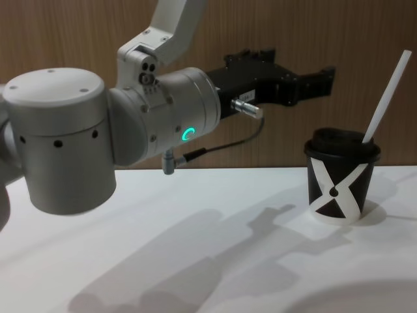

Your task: Pick up the straw with one hand, pass it to the other hand, and insert it into the cup.

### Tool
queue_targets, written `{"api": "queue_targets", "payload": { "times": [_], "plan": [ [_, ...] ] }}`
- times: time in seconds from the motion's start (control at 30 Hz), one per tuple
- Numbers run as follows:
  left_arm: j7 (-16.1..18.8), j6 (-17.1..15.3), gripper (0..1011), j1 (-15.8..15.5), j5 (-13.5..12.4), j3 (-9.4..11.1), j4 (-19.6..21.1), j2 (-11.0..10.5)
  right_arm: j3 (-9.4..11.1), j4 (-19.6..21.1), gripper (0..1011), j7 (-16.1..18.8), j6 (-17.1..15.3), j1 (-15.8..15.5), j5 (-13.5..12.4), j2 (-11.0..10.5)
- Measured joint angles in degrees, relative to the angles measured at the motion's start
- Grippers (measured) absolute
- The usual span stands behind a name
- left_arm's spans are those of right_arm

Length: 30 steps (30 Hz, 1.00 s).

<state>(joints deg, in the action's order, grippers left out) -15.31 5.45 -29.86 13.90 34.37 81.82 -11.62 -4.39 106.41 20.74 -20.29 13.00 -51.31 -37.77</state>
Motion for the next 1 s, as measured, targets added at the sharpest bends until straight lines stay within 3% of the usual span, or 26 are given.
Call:
{"api": "queue_targets", "payload": {
  "times": [0.2, 0.4, 0.7, 1.0],
  "plan": [
    [1.47, 1.5, 1003, 1.08, -0.54, -0.97, 0.49, 0.37, -1.69, 0.64, 1001, 0.42, -1.99, 0.84, -0.43, -1.01],
    [2.36, 2.39, 1003, 1.33, -1.08, -1.53, 0.51, 0.93, -3.51, 0.91, 1001, 2.24, -1.96, 1.33, 0.67, -2.68],
    [3.21, 2.69, 1003, 1.3, -1.78, -2.18, 0.48, 1.55, -6.47, 0.83, 1001, 5.52, 2.48, 1.6, 5.28, -5.15],
    [3.38, 0.01, 1003, 1.3, -2.09, -2.59, 0.89, 1.76, -8.62, -0.07, 1001, 6.91, 7.03, 1.92, 9.13, -6.22]
  ]
}}
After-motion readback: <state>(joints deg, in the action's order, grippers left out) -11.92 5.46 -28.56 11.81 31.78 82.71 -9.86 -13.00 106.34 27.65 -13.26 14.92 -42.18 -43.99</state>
